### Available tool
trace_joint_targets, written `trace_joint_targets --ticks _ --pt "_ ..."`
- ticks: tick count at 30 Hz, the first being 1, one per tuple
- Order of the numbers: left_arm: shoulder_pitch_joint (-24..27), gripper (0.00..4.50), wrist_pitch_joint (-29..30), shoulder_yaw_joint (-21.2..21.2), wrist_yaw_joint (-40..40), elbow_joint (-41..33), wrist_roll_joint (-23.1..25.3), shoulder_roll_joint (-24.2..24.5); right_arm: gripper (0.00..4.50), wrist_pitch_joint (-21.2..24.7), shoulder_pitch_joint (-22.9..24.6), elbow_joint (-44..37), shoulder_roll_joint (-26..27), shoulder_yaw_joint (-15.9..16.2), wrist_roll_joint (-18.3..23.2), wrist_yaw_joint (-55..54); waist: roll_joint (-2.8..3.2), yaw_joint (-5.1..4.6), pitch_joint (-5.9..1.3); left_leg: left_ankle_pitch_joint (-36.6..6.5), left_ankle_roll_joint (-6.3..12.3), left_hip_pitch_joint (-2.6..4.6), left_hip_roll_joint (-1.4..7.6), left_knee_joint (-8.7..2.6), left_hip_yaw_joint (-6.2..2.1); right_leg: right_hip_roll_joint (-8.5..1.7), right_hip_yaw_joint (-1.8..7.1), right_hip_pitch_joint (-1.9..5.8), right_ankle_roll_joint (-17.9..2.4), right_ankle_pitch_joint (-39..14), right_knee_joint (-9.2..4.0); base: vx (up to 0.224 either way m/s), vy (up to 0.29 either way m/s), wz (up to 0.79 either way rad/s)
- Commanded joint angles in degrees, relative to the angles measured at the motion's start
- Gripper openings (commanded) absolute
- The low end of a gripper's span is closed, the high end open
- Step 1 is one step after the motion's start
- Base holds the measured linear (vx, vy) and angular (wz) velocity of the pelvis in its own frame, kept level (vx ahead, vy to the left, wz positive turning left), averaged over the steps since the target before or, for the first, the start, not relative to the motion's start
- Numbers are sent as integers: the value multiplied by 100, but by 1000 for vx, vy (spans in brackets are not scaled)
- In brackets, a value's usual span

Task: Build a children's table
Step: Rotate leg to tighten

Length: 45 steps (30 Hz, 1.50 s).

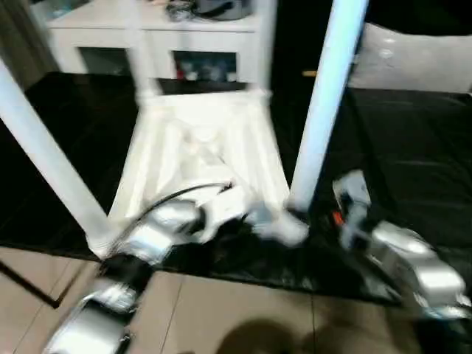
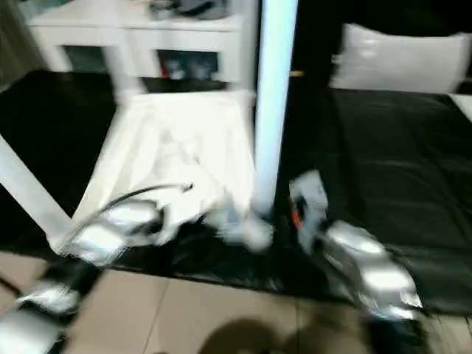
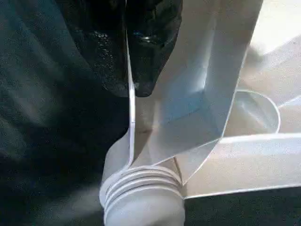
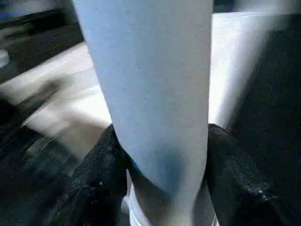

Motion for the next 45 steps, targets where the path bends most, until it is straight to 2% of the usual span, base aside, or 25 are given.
trace_joint_targets --ticks 1,2,5,6,9,10,11,12,14,17,20,21,22,23,26,28,29,30,31,34,35,39,41,43,45 --pt "-221 0 63 10 701 20 -74 -433 198 164 -94 79 440 381 12 -457 -120 -38 -276 -1375 208 3 118 -370 -108 -358 123 286 124 -3487 -682 0 0 0" --pt "-318 0 123 86 1042 148 -85 -643 198 123 -187 215 666 331 -207 -993 -93 -100 -279 -1456 288 0 151 -393 -127 -350 101 298 154 -3386 -703 0 0 0" --pt "-410 0 136 158 1283 228 -103 -838 198 -22 -244 316 836 331 -280 -1209 -93 -159 -285 -1582 378 41 139 -388 -123 -367 87 295 147 -3303 -741 0 0 0" --pt "-432 0 131 171 1328 240 -91 -885 267 -127 -272 356 911 285 -262 -1281 -86 -184 -279 -1613 421 31 138 -395 -125 -363 96 291 117 -3276 -731 0 0 0" --pt "-436 0 81 162 1301 232 -65 -892 270 -257 -296 374 974 209 -182 -1282 -65 -203 -298 -1610 452 8 164 -422 -151 -386 119 324 56 -3138 -697 0 0 0" --pt "-408 0 28 148 1182 196 -37 -830 280 -324 -268 314 927 190 -181 -1147 -60 -195 -315 -1494 497 -23 191 -449 -162 -398 154 358 -25 -2863 -650 0 0 0" --pt "-384 0 -23 117 1085 172 -17 -770 309 -377 -236 263 863 206 -235 -1072 -63 -182 -318 -1417 540 -32 219 -468 -164 -397 195 350 -133 -2654 -614 0 0 0" --pt "-371 0 -50 96 1032 158 -4 -734 315 -409 -215 232 822 221 -277 -1039 -68 -171 -319 -1397 555 -18 216 -468 -149 -402 226 340 -241 -2575 -593 0 0 0" --pt "-264 0 -218 -19 684 27 -25 -471 328 -753 -16 32 350 386 -256 -311 -82 -123 -328 -1295 634 -32 205 -460 -133 -422 263 363 -309 -2484 -558 0 0 0" --pt "-200 0 -302 -40 445 -28 -78 -284 361 -723 150 -93 -65 374 -97 243 -111 -75 -331 -1015 773 -75 208 -442 -114 -424 317 376 -433 -2263 -493 0 0 0" --pt "-99 0 -543 -106 -28 -83 -123 47 374 -742 382 -190 -872 296 129 1282 -127 11 -347 -830 869 -73 204 -413 -93 -415 333 384 -449 -2247 -456 0 0 0" --pt "-92 0 -571 -118 -65 -83 -115 82 399 -752 394 -193 -931 290 146 1362 -123 59 -358 -745 900 -70 220 -410 -92 -418 347 379 -469 -2161 -434 0 0 0" --pt "-92 0 -571 -118 -65 -83 -115 82 399 -752 394 -193 -931 290 146 1362 -116 70 -360 -700 913 -73 227 -412 -95 -411 345 370 -503 -2091 -419 0 0 0" --pt "-36 0 -717 -183 -392 -119 -145 248 406 -791 435 -204 -1235 273 236 1802 -126 78 -363 -618 916 -94 237 -413 -106 -407 338 388 -535 -1974 -408 0 0 0" --pt "40 0 -1043 -348 -981 -170 -167 525 439 -922 385 -92 -1632 277 285 2349 -122 100 -384 -505 981 -101 255 -398 -109 -408 351 368 -640 -1740 -362 0 0 0" --pt "54 0 -1141 -402 -1162 -181 -167 610 439 -963 355 -58 -1739 301 302 2533 -120 128 -390 -444 1013 -116 266 -388 -110 -411 359 362 -690 -1626 -329 0 0 0" --pt "72 0 -1261 -483 -1471 -216 -189 738 439 -990 314 -42 -1939 385 390 2915 -118 136 -376 -503 1012 -107 272 -388 -103 -407 357 347 -714 -1685 -336 0 0 0" --pt "74 0 -1325 -524 -1636 -236 -211 798 439 -987 285 -37 -2047 450 451 3143 -147 165 -374 -570 997 -98 283 -390 -92 -414 361 346 -716 -1775 -340 0 0 0" --pt "76 0 -1394 -562 -1829 -267 -262 854 439 -957 250 -31 -2155 518 509 3395 -135 184 -369 -583 993 -100 281 -389 -92 -413 358 345 -727 -1809 -333 0 0 0" --pt "61 0 -1493 -651 -2166 -320 -326 943 439 -995 154 29 -2317 685 542 3870 -154 253 -346 -729 919 -78 298 -396 -75 -420 363 320 -688 -2089 -357 0 0 0" --pt "55 0 -1546 -673 -2238 -315 -343 963 439 -993 135 55 -2346 711 562 3973 -145 310 -342 -747 841 -59 312 -401 -76 -426 376 301 -656 -2172 -367 0 0 0" --pt "84 0 -1652 -802 -2543 -382 -353 1039 439 -836 84 84 -2537 960 637 4536 -201 397 -354 -727 809 -44 333 -412 -74 -426 402 306 -730 -1976 -321 0 0 0" --pt "90 0 -1685 -842 -2624 -404 -364 1061 404 -803 52 125 -2564 1022 674 4651 -189 421 -351 -711 800 -58 332 -414 -78 -435 407 308 -734 -1970 -308 0 0 0" --pt "97 0 -1720 -865 -2695 -427 -373 1077 404 -786 -8 197 -2541 1081 688 4735 -212 440 -354 -725 746 -41 330 -417 -74 -444 407 305 -712 -2050 -323 0 0 0" --pt "101 0 -1744 -875 -2732 -435 -367 1086 369 -784 -49 249 -2509 1112 682 4765 -227 447 -351 -758 694 -38 324 -419 -68 -445 406 300 -680 -2149 -338 0 0 0"
